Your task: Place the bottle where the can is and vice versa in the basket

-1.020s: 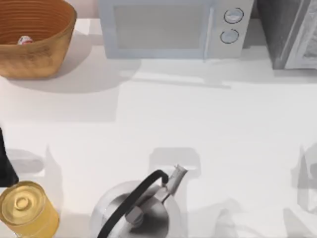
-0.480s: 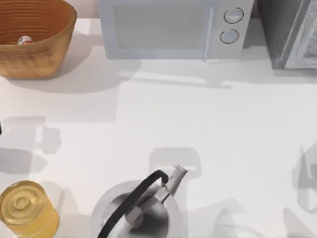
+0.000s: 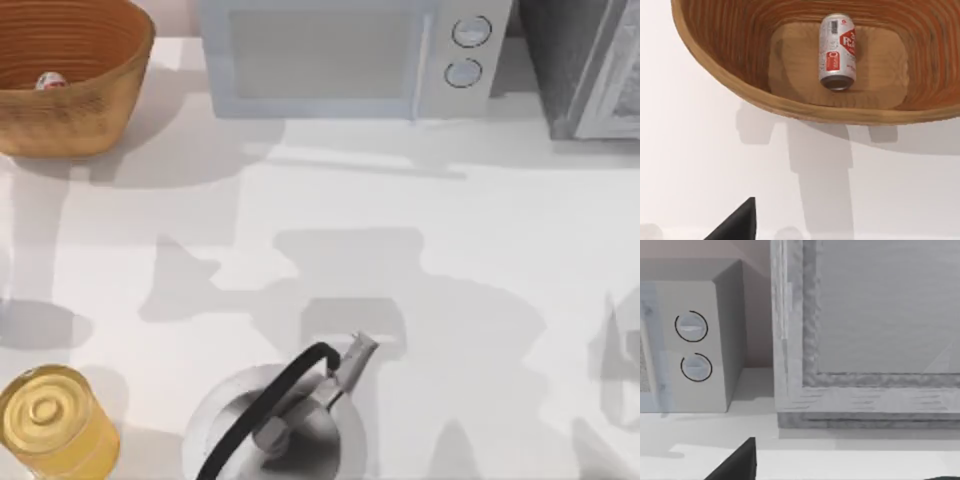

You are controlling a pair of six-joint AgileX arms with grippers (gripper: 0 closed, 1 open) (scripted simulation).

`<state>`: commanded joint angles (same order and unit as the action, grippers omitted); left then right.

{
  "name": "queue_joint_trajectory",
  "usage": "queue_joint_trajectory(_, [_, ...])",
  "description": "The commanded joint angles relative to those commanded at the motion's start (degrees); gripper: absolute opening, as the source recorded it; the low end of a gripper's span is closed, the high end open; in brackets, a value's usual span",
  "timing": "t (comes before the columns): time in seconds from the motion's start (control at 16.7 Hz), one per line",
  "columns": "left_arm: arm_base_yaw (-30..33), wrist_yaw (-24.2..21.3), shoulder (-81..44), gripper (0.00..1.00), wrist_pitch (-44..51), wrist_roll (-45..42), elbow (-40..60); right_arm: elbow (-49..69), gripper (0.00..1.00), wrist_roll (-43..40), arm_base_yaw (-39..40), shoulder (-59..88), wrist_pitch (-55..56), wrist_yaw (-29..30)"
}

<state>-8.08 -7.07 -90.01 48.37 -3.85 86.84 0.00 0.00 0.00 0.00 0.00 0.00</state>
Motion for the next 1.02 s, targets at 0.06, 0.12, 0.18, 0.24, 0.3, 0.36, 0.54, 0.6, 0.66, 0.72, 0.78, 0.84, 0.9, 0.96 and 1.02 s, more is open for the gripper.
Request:
queue_joint_trajectory(0.06, [-0.18,-0.71,-5.59,1.0,2.6,-0.24,6.5,0.0,1.0,0.0,0.0,0.0,0.0,0.0])
queue_joint_trajectory(0.12, [-0.32,-1.45,-11.13,1.0,5.14,-0.46,12.9,0.0,1.0,0.0,0.0,0.0,0.0,0.0])
queue_joint_trajectory(0.18, [-0.41,-2.2,-16.58,1.0,7.6,-0.64,19.11,0.0,1.0,0.0,0.0,0.0,0.0,0.0])
queue_joint_trajectory(0.24, [-0.47,-2.95,-21.93,1.0,9.99,-0.79,25.13,0.0,1.0,0.0,0.0,0.0,0.0,0.0])
queue_joint_trajectory(0.3, [-0.51,-3.69,-27.17,1.0,12.29,-0.92,30.93,0.0,1.0,0.0,0.0,0.0,0.0,0.0])
queue_joint_trajectory(0.36, [-0.51,-4.43,-32.26,1.0,14.49,-1.01,36.46,0.0,1.0,0.0,0.0,0.0,0.0,0.0])
queue_joint_trajectory(0.54, [-0.35,-6.52,-46.08,1.0,20.29,-1.16,50.92,0.0,1.0,0.0,0.0,0.0,0.0,0.0])
queue_joint_trajectory(0.6, [-0.26,-7.16,-50.13,1.0,21.96,-1.19,55.02,0.0,1.0,0.0,0.0,0.0,0.0,0.0])
queue_joint_trajectory(0.66, [-0.17,-7.74,-53.73,1.0,23.45,-1.2,58.61,0.0,1.0,0.0,0.0,0.0,0.0,0.0])
queue_joint_trajectory(0.72, [-0.08,-8.26,-56.95,1.0,24.77,-1.2,61.79,0.0,1.0,0.0,0.0,0.0,0.0,0.0])
queue_joint_trajectory(0.78, [0.01,-8.73,-59.77,1.0,25.92,-1.21,64.55,0.0,1.0,0.0,0.0,0.0,0.0,0.0])
queue_joint_trajectory(0.84, [0.09,-9.11,-62.06,1.0,26.85,-1.21,66.79,0.0,1.0,0.0,0.0,0.0,0.0,0.0])
queue_joint_trajectory(0.9, [0.15,-9.38,-63.7,1.0,27.51,-1.21,68.37,0.0,1.0,0.0,0.0,0.0,0.0,0.0])
queue_joint_trajectory(0.96, [0.2,-9.57,-64.82,1.0,27.95,-1.21,69.44,0.0,1.0,0.0,0.0,0.0,0.0,0.0])
queue_joint_trajectory(1.02, [0.22,-9.67,-65.41,1.0,28.19,-1.21,70.01,0.0,1.0,0.0,0.0,0.0,0.0,0.0])
